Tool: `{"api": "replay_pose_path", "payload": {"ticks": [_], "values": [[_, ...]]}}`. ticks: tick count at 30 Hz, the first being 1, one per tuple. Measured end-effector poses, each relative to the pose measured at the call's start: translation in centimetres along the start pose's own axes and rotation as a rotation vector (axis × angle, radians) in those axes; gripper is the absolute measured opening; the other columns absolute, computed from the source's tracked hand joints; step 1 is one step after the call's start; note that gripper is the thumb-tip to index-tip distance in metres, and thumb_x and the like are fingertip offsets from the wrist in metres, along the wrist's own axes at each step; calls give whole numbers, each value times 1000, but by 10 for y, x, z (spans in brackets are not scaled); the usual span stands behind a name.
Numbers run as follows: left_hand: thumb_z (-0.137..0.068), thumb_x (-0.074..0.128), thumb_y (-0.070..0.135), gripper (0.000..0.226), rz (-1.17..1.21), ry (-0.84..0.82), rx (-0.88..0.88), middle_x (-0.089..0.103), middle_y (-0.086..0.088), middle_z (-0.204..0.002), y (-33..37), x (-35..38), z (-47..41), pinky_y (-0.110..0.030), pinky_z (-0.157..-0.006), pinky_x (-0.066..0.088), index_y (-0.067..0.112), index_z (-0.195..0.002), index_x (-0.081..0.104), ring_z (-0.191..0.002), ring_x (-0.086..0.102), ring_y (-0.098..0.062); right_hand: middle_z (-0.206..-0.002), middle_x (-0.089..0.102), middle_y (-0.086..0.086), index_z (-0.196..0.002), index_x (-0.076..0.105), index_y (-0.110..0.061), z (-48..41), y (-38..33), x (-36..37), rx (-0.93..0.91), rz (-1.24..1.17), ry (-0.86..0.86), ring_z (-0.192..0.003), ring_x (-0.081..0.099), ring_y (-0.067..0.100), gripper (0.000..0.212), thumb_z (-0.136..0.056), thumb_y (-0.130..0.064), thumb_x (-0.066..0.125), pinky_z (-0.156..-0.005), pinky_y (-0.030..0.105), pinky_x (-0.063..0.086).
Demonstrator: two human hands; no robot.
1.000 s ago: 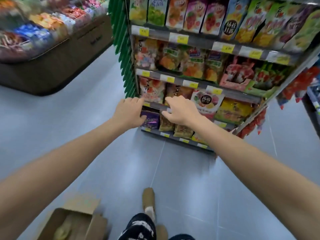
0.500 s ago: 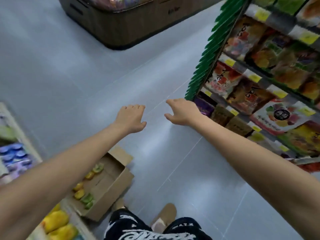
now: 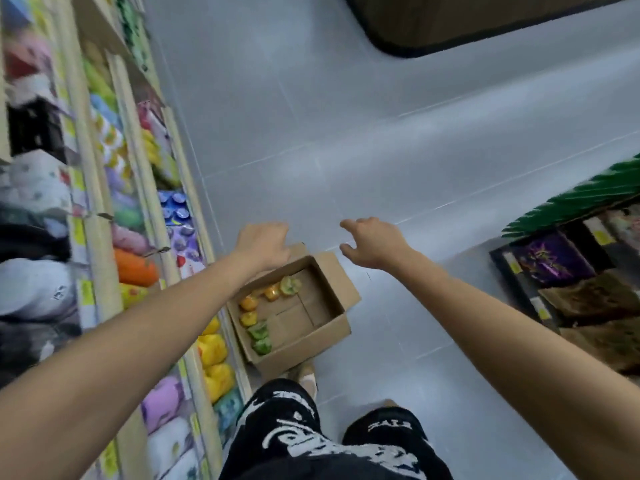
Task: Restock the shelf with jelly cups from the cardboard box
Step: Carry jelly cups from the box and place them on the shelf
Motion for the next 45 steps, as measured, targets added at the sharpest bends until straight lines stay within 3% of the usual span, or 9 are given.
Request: {"api": "replay_pose_path", "payload": {"ticks": [6, 9, 21, 25, 30, 39, 45], "values": [[-89, 52, 37, 52, 118, -153, -163, 54, -10, -135, -51, 63, 9, -37, -94, 44, 15, -135, 45, -122, 51, -31, -124, 59, 8, -135, 45, -17, -42, -51, 42, -99, -10, -125, -118, 51, 29, 44, -95, -35, 44, -85, 39, 46], [-90, 53, 35, 53, 197, -206, -199, 51, -10, -136, -56, 91, 12, -38, -93, 43, 13, -138, 42, -124, 49, -31, -119, 60, 9, -127, 50, -14, -54, -63, 64, -144, 7, -171, -113, 53, 30, 39, -94, -33, 45, -74, 34, 40], [-90, 53, 39, 46, 291, -208, -375, 54, -9, -128, -52, 189, -8, -39, -88, 42, 14, -128, 48, -118, 52, -31, -111, 60, 10, -112, 52, -9, -100, -80, 168, -352, 117, -362, -104, 55, 30, 29, -95, -30, 42, -70, 35, 41], [-89, 54, 40, 48, 350, -209, -449, 55, -7, -129, -62, 247, -21, -38, -90, 41, 15, -130, 50, -119, 52, -29, -107, 61, 10, -106, 53, -11, -119, -82, 223, -363, 123, -373, -100, 55, 30, 24, -94, -30, 43, -69, 33, 37], [-89, 52, 43, 51, 348, -232, -552, 53, -7, -130, -77, 338, -52, -40, -95, 38, 17, -132, 47, -122, 48, -28, -110, 59, 10, -117, 53, -13, -152, -78, 313, -346, 117, -354, -104, 53, 30, 33, -94, -34, 43, -72, 34, 36], [-89, 52, 43, 47, 312, -276, -517, 53, -10, -127, -91, 497, -144, -41, -95, 38, 13, -125, 49, -119, 48, -29, -111, 60, 11, -118, 56, -12, -230, -55, 482, -293, 153, -351, -105, 53, 30, 35, -94, -34, 42, -77, 37, 42], [-92, 49, 46, 55, 318, -274, -550, 49, -12, -134, -114, 577, -208, -43, -100, 37, 12, -135, 42, -124, 45, -31, -123, 57, 15, -130, 49, -10, -288, -40, 576, -233, 172, -359, -113, 51, 31, 44, -95, -37, 44, -87, 42, 46]]}}
Point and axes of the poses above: each hand's wrist, its own z-axis away from the middle knuckle, its own x-axis out of the palm, y = z × x, the point moved 7 cm from there along -z, towards the middle knuckle
